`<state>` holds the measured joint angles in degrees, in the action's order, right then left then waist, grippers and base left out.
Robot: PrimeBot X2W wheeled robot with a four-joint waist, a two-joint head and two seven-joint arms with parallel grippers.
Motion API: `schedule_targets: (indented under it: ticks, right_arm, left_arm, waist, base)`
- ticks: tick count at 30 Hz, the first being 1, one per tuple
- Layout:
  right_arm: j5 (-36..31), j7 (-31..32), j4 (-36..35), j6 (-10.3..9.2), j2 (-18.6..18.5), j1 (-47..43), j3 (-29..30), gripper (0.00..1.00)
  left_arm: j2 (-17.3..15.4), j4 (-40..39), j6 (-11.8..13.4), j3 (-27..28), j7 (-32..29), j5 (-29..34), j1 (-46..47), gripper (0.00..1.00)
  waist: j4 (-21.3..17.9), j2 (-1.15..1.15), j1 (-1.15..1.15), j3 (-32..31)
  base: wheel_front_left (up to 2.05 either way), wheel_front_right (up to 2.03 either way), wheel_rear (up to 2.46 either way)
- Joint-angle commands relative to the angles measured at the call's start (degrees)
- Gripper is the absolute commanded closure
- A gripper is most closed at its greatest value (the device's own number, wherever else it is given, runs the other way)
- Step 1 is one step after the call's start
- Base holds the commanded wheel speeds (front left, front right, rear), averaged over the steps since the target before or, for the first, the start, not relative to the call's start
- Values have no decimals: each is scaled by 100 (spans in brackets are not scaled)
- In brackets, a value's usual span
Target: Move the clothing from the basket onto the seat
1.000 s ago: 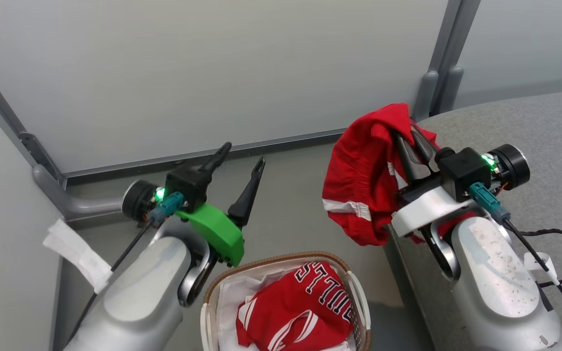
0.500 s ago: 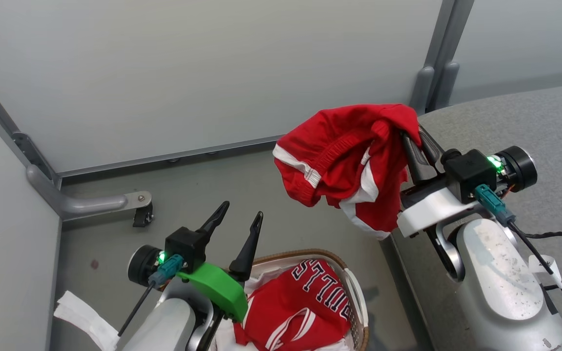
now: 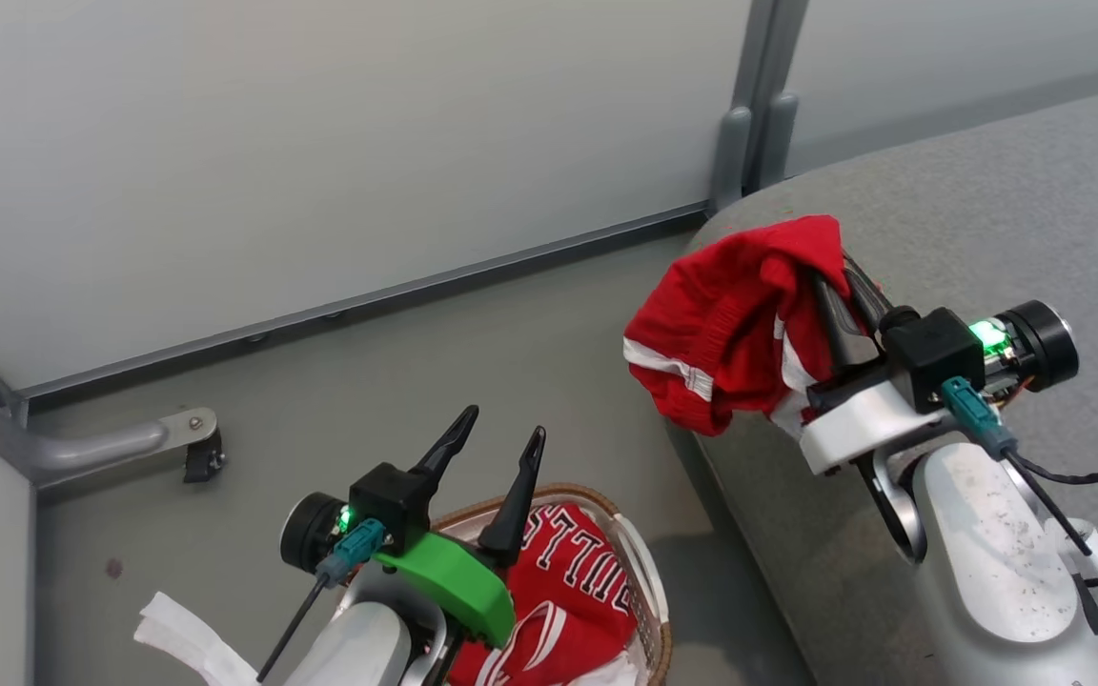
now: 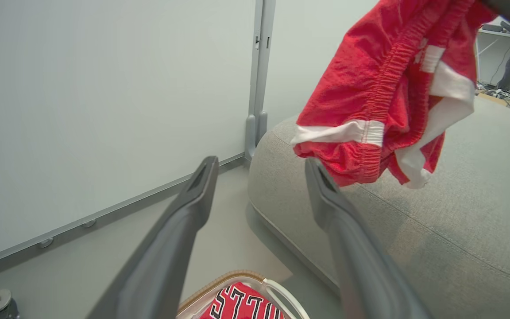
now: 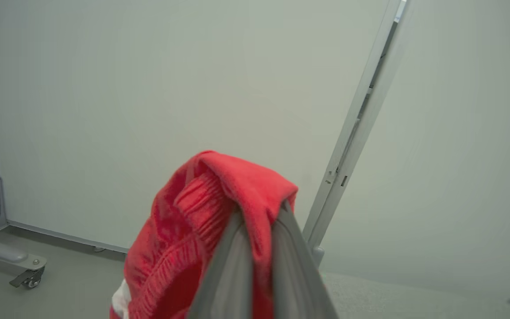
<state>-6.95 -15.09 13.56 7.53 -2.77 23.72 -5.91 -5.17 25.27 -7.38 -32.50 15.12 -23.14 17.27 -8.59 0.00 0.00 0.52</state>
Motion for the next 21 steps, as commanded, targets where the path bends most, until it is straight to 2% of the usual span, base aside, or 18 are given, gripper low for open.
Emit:
schedule_targets:
  ticks: [1,7,11,16,21]
  right_arm:
    - [-77,-12,-40,-8,-20,-86,72,100]
    - [-242,-12,-95,-8,-17,-158,321,100]
    - [-327,-12,-96,-8,-19,-205,413,100]
    - [-360,-12,-132,-8,-25,-228,614,100]
    - [-341,-13,-204,-8,-62,-221,859,100]
  left_arm:
    - [-5,-38,-15,-9,5,12,-91,0]
    - [-8,-94,-15,-126,5,27,-24,0]
    - [-35,-79,-15,-247,5,-28,75,0]
    - [-73,-68,-16,-401,5,-23,163,0]
    - [-111,-103,-16,-566,5,7,340,0]
  waist:
    - [-508,0,0,61]
    - [-1067,0,0,207]
    - [-1277,0,0,306]
    - [-1346,0,0,453]
    - [-1196,0,0,730]
  base:
    - [0,0,0]
    - [0,0,0]
    - [0,0,0]
    - [0,0,0]
    - [0,0,0]
